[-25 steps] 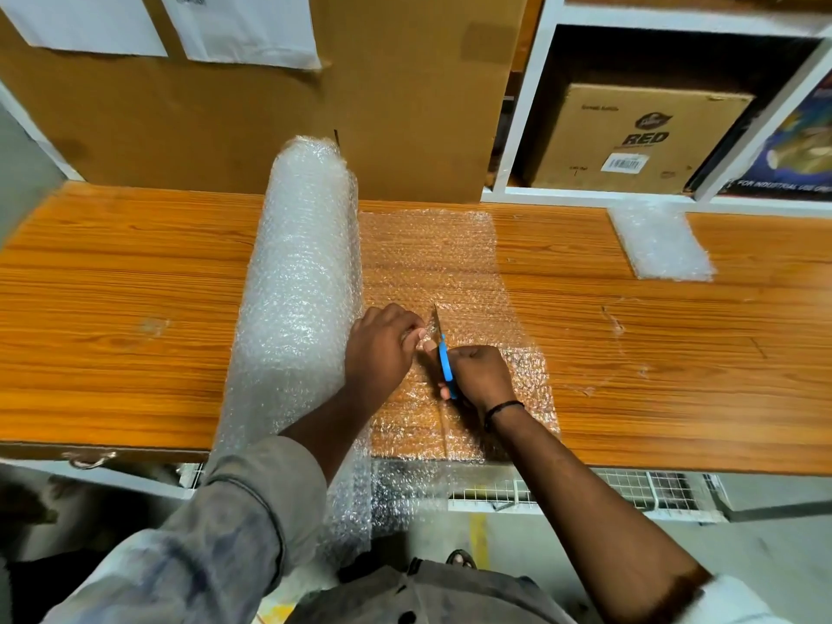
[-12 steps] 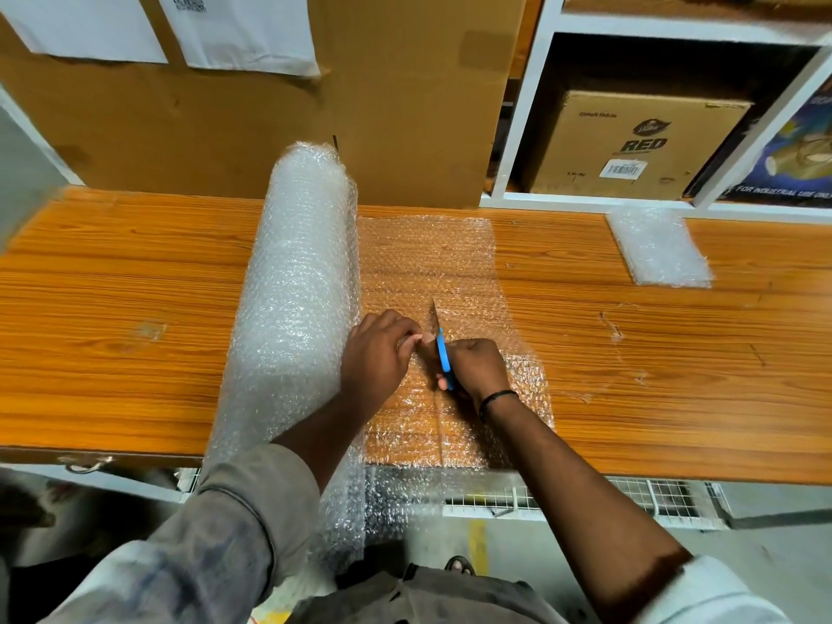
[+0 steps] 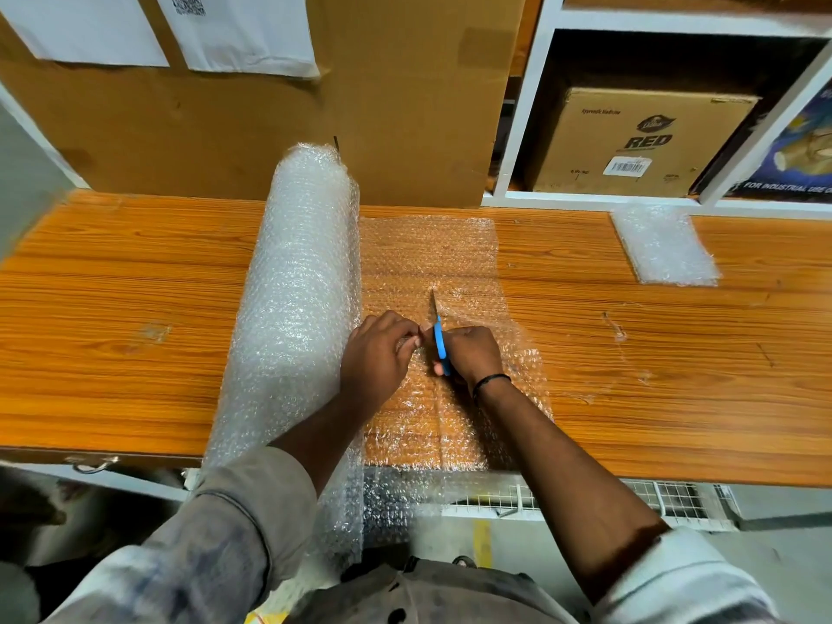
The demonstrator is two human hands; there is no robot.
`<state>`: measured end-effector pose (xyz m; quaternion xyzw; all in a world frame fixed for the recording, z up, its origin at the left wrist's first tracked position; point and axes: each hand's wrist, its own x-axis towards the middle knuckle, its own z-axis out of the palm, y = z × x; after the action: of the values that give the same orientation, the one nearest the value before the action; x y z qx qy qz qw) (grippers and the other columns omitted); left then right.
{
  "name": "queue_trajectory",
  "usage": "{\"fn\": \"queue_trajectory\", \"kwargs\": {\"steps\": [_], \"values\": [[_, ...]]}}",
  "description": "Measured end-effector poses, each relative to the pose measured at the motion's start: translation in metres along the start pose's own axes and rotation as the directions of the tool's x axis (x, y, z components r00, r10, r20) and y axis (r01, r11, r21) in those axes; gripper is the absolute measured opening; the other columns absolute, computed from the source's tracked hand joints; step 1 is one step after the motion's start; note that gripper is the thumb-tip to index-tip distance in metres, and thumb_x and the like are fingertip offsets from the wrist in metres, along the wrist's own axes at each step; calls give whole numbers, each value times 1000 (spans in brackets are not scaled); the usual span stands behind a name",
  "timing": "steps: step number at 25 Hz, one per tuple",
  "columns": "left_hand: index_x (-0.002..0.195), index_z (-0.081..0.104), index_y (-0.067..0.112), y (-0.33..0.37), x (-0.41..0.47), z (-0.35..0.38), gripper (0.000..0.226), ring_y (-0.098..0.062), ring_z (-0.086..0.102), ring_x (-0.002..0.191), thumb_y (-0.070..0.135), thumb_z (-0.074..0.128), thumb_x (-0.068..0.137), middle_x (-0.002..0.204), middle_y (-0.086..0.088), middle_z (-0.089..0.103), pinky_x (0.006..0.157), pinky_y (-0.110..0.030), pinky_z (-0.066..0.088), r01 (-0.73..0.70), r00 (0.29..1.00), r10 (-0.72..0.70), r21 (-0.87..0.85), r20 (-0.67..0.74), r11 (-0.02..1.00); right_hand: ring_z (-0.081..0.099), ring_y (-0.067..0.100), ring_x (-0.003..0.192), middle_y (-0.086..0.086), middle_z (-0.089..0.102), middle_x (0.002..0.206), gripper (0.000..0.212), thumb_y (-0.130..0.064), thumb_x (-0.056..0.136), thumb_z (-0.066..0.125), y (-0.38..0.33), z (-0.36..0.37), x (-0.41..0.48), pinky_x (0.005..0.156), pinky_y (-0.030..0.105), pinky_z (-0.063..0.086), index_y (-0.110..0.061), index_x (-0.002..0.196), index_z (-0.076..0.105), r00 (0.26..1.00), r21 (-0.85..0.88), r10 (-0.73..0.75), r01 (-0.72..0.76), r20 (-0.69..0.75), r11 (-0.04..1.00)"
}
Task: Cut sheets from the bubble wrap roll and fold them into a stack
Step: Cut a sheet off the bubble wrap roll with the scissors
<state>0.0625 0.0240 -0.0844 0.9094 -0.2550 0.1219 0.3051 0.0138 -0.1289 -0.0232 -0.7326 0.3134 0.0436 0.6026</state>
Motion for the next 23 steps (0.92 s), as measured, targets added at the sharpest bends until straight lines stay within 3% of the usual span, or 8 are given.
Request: {"fn": "queue_trajectory", "kwargs": {"steps": [7, 10, 13, 18, 23], "values": [[111, 71, 21, 2, 28, 1, 17, -18, 62, 91, 25, 61, 99, 106, 1, 68, 74, -36, 54, 119, 993, -118, -107, 12, 987, 55, 12, 33, 11, 65, 56, 34, -31, 86, 83, -5, -5, 0, 35, 14, 34, -1, 76, 71, 999, 65, 31, -33, 43, 997], [117, 71, 24, 0, 61, -2, 22, -18, 63, 96, 24, 70, 95, 110, -1, 68, 78, -37, 55, 135, 988, -133, -29, 80, 990, 59, 14, 36, 9, 64, 54, 30, -26, 87, 82, -1, -5, 2, 36, 15, 36, 1, 79, 72, 998, 93, 37, -41, 44, 995], [108, 73, 29, -5, 81, 0, 19, -19, 63, 100, 28, 77, 90, 111, 2, 70, 81, -39, 56, 165, 971, -177, 86, 163, 983, 61, 15, 38, 10, 66, 56, 30, -26, 86, 83, -1, -5, 3, 37, 16, 38, 1, 79, 73, 998, 83, 41, -45, 40, 996], [103, 71, 21, -11, 84, 11, 9, -21, 60, 96, 27, 69, 96, 106, 0, 69, 78, -39, 53, 109, 982, -129, 142, 138, 984, 67, 18, 46, 14, 71, 67, 33, -31, 83, 84, -3, -3, 5, 40, 17, 41, 1, 83, 75, 996, 76, 80, -83, 45, 994], [102, 67, 20, -17, 75, 15, 10, -23, 56, 97, 27, 61, 99, 105, 1, 65, 79, -42, 48, 89, 991, -95, 68, 90, 994, 61, 27, 52, 20, 71, 66, 47, -44, 80, 81, -11, 4, 10, 61, 39, 58, 3, 84, 78, 993, 155, 59, -74, 103, 985]]}}
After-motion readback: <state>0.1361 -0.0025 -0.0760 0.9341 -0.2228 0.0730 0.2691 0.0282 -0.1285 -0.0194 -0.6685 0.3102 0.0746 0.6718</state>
